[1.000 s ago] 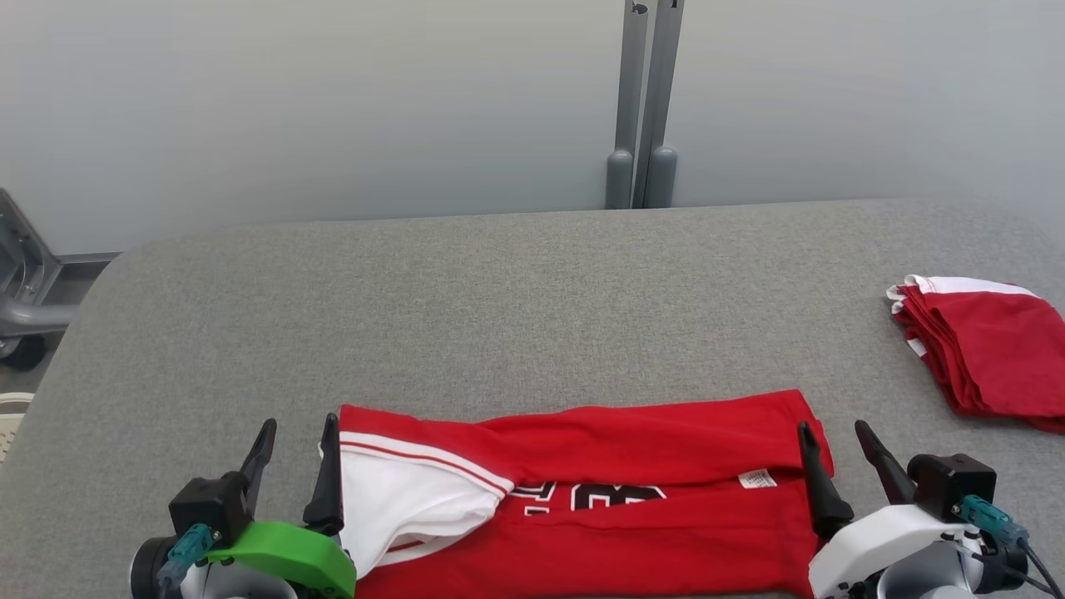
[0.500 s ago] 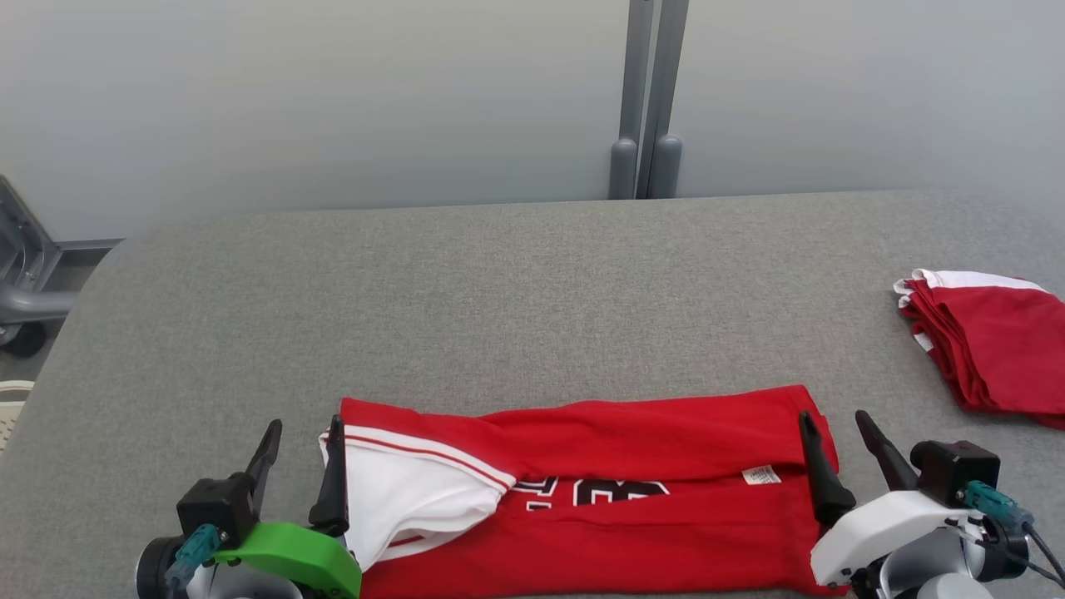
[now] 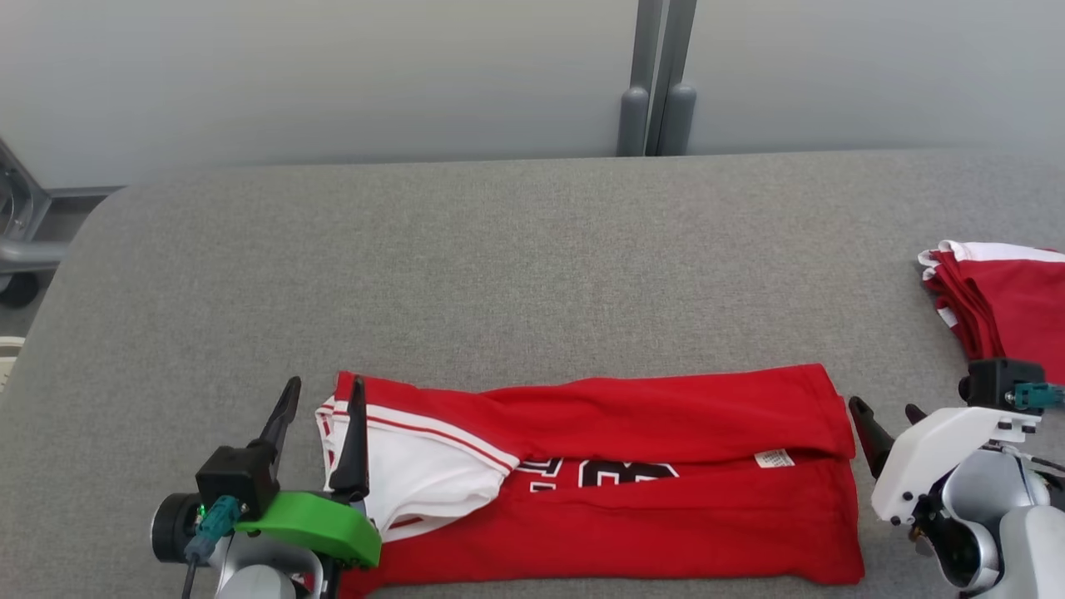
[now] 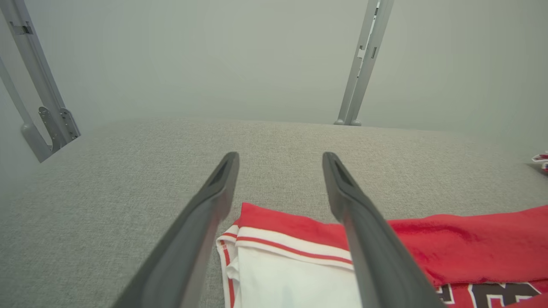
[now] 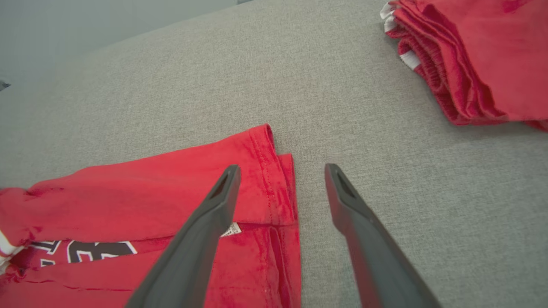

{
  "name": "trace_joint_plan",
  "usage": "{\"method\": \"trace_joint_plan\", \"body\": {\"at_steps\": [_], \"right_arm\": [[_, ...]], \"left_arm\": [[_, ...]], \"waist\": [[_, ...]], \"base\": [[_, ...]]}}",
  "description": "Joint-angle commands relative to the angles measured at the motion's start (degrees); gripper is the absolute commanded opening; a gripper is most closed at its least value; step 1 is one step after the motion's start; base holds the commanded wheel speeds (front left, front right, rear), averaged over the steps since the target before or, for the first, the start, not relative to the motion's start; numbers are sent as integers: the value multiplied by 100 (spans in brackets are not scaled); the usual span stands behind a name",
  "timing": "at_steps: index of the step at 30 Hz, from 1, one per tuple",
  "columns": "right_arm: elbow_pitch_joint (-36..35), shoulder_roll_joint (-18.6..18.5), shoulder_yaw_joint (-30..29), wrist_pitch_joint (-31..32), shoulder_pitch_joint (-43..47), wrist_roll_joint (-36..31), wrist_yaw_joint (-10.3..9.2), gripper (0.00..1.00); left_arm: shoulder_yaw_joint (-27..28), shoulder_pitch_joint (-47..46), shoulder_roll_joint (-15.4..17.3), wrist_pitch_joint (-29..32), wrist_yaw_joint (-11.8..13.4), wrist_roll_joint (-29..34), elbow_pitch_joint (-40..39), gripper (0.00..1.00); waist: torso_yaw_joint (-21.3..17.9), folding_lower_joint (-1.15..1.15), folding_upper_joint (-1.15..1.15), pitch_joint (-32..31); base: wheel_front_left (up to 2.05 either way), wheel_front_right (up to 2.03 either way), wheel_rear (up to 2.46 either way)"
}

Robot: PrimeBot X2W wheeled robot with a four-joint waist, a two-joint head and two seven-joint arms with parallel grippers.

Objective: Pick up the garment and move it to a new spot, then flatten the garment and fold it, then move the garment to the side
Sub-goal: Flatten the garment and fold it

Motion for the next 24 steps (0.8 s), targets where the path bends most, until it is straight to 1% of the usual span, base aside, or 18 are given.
{"method": "trace_joint_plan", "body": {"at_steps": [1,2,3,4,5,8,14,19,21,24], "right_arm": [[-29,-13,-155,332,-156,-61,-1,100],[-45,-13,-176,462,-236,-131,-1,100],[-45,-13,-176,462,-236,-131,-1,100],[11,-12,-248,704,-365,-130,-1,100],[11,-12,-248,704,-365,-130,-1,100],[165,-18,-326,1010,-465,-180,-2,100],[285,-14,-440,1437,-389,-74,-1,100],[91,-13,-448,1669,-176,160,-1,100],[-86,-17,-429,1818,-45,282,-1,100],[-154,-16,-456,1897,32,206,-1,100]], "left_arm": [[12,-153,-51,-2,-51,72,-53,100],[7,-182,-63,-2,-61,80,-39,100],[7,-182,-63,-2,-61,80,-39,100],[5,-257,-94,-2,-88,98,-29,100],[5,-257,-94,-2,-88,98,-29,100],[0,-334,-142,-2,-115,128,-15,100],[1,-428,-205,-2,-179,161,50,100],[51,-423,-222,-2,-201,181,85,100],[86,-434,-232,-2,-223,200,93,100],[134,-443,-238,-2,-235,207,76,100]], "waist": [[84,0,0,278],[107,0,0,345],[107,0,0,345],[149,0,0,463],[149,0,0,463],[207,0,0,592],[322,0,0,673],[358,0,0,653],[355,0,0,652],[338,0,0,676]], "base": [[0,0,0],[0,0,0],[0,0,0],[0,0,0],[0,0,0],[0,0,0],[0,0,0],[0,0,0],[0,0,0],[0,0,0]]}}
